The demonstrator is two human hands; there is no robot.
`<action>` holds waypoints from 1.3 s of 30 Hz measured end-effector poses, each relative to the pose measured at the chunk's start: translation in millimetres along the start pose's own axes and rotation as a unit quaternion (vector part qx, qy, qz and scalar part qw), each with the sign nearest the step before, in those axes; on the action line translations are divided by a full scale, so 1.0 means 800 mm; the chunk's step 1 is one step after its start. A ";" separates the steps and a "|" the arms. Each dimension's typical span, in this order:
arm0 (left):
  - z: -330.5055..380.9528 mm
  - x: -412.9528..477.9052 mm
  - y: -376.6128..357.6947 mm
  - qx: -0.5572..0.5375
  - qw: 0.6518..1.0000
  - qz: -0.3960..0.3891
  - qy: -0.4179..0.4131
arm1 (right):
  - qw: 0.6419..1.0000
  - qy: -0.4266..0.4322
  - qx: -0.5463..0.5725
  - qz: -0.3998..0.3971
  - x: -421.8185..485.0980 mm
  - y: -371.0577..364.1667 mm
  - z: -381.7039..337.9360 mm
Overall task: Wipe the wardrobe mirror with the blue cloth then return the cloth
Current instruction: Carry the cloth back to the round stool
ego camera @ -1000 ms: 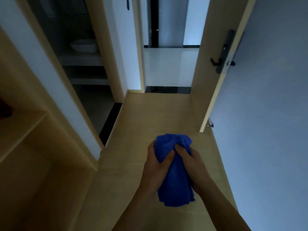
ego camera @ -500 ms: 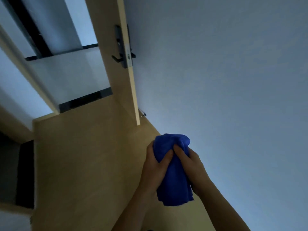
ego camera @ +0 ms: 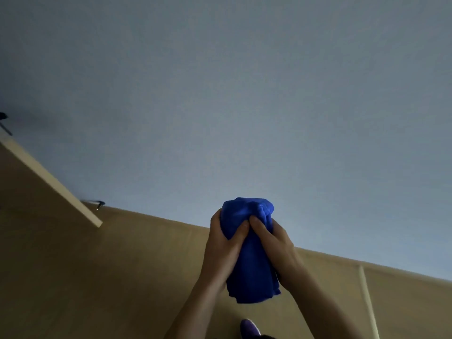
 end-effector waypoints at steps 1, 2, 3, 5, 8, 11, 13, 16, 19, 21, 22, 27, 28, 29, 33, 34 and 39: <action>0.000 -0.001 -0.011 0.002 1.000 -0.023 -0.001 | 1.000 0.002 0.007 0.021 -0.006 0.012 0.004; 0.001 -0.003 -0.024 0.005 0.999 -0.047 -0.004 | 0.999 0.004 0.016 0.040 -0.013 0.025 0.007; 0.001 -0.005 -0.037 0.008 0.997 -0.071 -0.007 | 0.998 0.006 0.024 0.056 -0.020 0.038 0.009; 0.003 -0.011 -0.062 0.006 0.994 -0.111 -0.007 | 0.995 0.007 0.043 0.087 -0.032 0.064 0.014; 0.005 -0.020 -0.096 0.007 0.987 -0.158 -0.011 | 0.989 0.012 0.072 0.130 -0.051 0.098 0.021; 0.009 -0.026 -0.131 0.013 0.981 -0.194 -0.016 | 0.981 0.018 0.102 0.164 -0.065 0.127 0.027; 0.011 -0.034 -0.158 0.020 0.976 -0.216 -0.023 | 0.975 0.023 0.111 0.189 -0.077 0.152 0.029; 0.018 -0.051 -0.204 0.026 0.968 -0.248 -0.033 | 0.967 0.028 0.128 0.218 -0.097 0.196 0.031; 0.024 -0.071 -0.255 0.034 0.958 -0.280 -0.043 | 0.961 0.044 0.135 0.237 -0.122 0.245 0.032; 0.028 -0.087 -0.289 0.038 0.953 -0.298 -0.048 | 0.956 0.052 0.148 0.249 -0.138 0.278 0.034; 0.030 -0.096 -0.307 0.041 0.950 -0.305 -0.052 | 0.952 0.053 0.153 0.259 -0.146 0.295 0.035; 0.039 -0.140 -0.396 0.050 0.932 -0.351 -0.067 | 0.935 0.070 0.155 0.310 -0.190 0.381 0.045; 0.040 -0.149 -0.413 0.051 0.928 -0.362 -0.068 | 0.932 0.072 0.159 0.318 -0.199 0.397 0.048; 0.040 -0.159 -0.430 0.051 0.924 -0.373 -0.069 | 0.928 0.072 0.167 0.326 -0.209 0.413 0.051; 0.037 -0.203 -0.496 0.053 0.903 -0.421 -0.071 | 0.906 0.080 0.178 0.375 -0.254 0.472 0.070; 0.035 -0.214 -0.512 0.054 0.897 -0.434 -0.071 | 0.900 0.082 0.180 0.388 -0.265 0.485 0.076; 0.031 -0.259 -0.580 0.072 0.861 -0.498 -0.080 | 0.865 0.087 0.213 0.446 -0.311 0.538 0.098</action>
Point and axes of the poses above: each hand's wrist, its own x-axis towards the middle knuckle, its own y-axis out of the back of the hand, z = x × y, the point moved 1 cm from there along x, towards the middle knuckle, and after that the axes turned 6 degrees about x, right-handed, at the moved point
